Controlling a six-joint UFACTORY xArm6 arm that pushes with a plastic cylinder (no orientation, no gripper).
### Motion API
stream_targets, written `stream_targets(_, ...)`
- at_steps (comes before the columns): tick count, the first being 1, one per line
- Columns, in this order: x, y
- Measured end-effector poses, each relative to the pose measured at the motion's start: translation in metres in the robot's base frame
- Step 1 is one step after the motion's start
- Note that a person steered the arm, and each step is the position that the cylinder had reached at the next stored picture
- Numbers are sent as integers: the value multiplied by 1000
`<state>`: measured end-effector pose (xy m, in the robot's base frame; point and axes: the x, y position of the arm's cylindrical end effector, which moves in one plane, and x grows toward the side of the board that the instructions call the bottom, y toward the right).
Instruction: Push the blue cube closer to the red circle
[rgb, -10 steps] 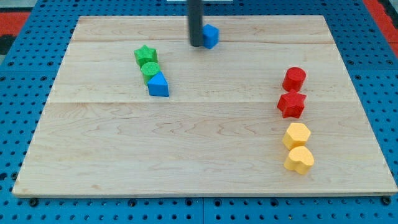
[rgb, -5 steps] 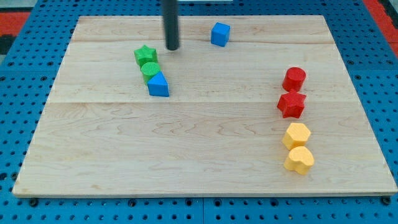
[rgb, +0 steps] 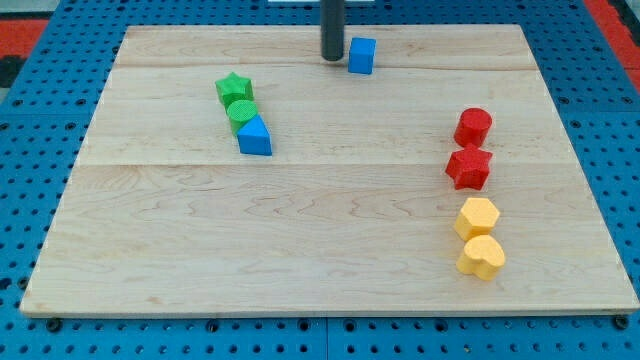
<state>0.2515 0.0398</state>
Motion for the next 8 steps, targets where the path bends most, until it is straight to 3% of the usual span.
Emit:
stream_targets(3, 18, 116)
stream_targets(6, -6, 71)
stream_targets(7, -26, 74)
stream_targets(8, -24, 123)
